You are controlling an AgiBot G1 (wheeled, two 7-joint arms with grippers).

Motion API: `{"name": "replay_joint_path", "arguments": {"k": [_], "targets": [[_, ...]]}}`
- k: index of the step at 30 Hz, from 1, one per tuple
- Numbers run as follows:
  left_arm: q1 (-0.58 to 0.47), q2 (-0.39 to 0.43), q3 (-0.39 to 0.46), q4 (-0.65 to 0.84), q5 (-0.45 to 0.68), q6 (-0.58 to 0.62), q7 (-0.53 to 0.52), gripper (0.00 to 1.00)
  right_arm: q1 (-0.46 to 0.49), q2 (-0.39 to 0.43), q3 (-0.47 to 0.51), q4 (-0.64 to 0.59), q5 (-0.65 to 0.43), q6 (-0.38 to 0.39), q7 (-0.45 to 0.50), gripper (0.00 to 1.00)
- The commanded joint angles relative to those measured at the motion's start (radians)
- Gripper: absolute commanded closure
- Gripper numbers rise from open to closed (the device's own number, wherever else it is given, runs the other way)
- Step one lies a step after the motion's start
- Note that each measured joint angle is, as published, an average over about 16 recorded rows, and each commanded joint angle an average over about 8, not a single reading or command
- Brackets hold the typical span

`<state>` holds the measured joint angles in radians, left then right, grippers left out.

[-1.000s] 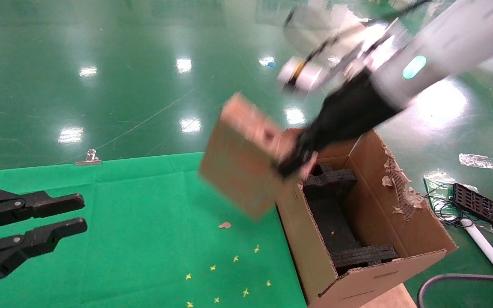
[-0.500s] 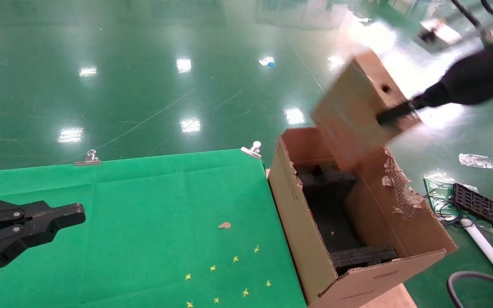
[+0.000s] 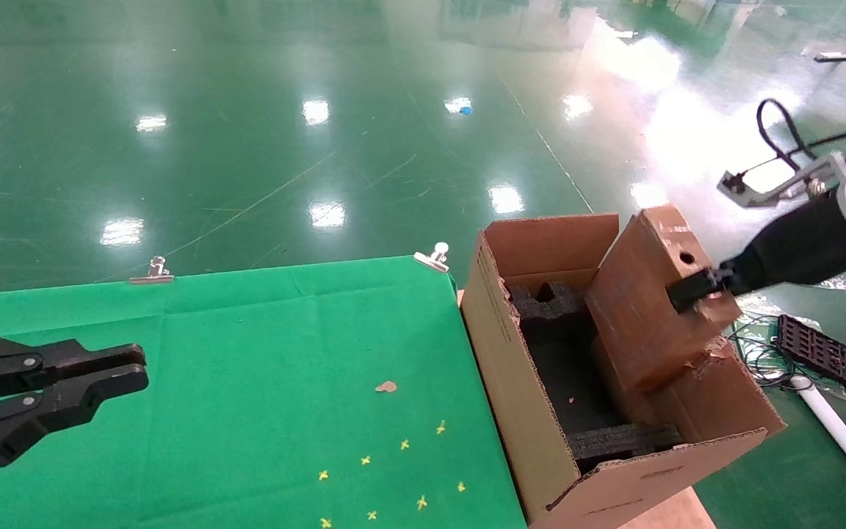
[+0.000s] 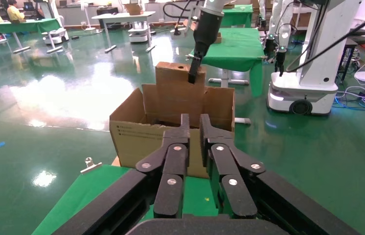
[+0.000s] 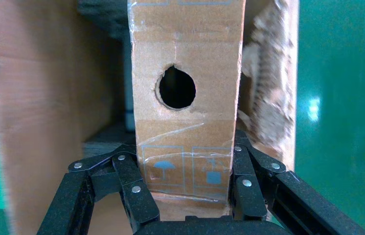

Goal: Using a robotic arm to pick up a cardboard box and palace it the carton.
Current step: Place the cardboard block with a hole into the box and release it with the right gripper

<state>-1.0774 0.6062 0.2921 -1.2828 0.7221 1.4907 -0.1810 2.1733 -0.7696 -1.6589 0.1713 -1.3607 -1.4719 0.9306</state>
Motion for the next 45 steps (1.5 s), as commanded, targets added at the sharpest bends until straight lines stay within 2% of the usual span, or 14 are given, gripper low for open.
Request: {"name": "replay_joint_path", "arguments": {"k": [1, 12, 24, 35, 42, 45], "targets": [[0.000, 0.000, 0.000, 0.000, 0.000, 0.000, 0.000, 0.00, -0.021, -0.009, -0.005, -0.028, -0.006, 0.008, -0.001, 1.00], [0.000, 0.000, 0.001, 0.000, -0.001, 0.000, 0.000, 0.00, -0.110, -0.042, -0.020, -0.112, -0.023, 0.044, -0.003, 1.00], [0.000, -0.001, 0.001, 0.000, -0.001, -0.001, 0.001, 0.00, -0.233, -0.088, -0.014, -0.145, -0.013, 0.128, 0.016, 1.00], [0.000, -0.001, 0.002, 0.000, -0.001, -0.001, 0.001, 0.00, -0.380, -0.122, 0.007, -0.155, 0.018, 0.239, 0.018, 1.00], [-0.001, -0.001, 0.003, 0.000, -0.002, -0.001, 0.001, 0.00, -0.450, -0.132, 0.025, -0.158, 0.045, 0.341, 0.004, 0.99], [-0.001, -0.001, 0.003, 0.000, -0.002, -0.001, 0.001, 0.00, -0.472, -0.133, 0.035, -0.156, 0.058, 0.395, -0.011, 0.63]]}}
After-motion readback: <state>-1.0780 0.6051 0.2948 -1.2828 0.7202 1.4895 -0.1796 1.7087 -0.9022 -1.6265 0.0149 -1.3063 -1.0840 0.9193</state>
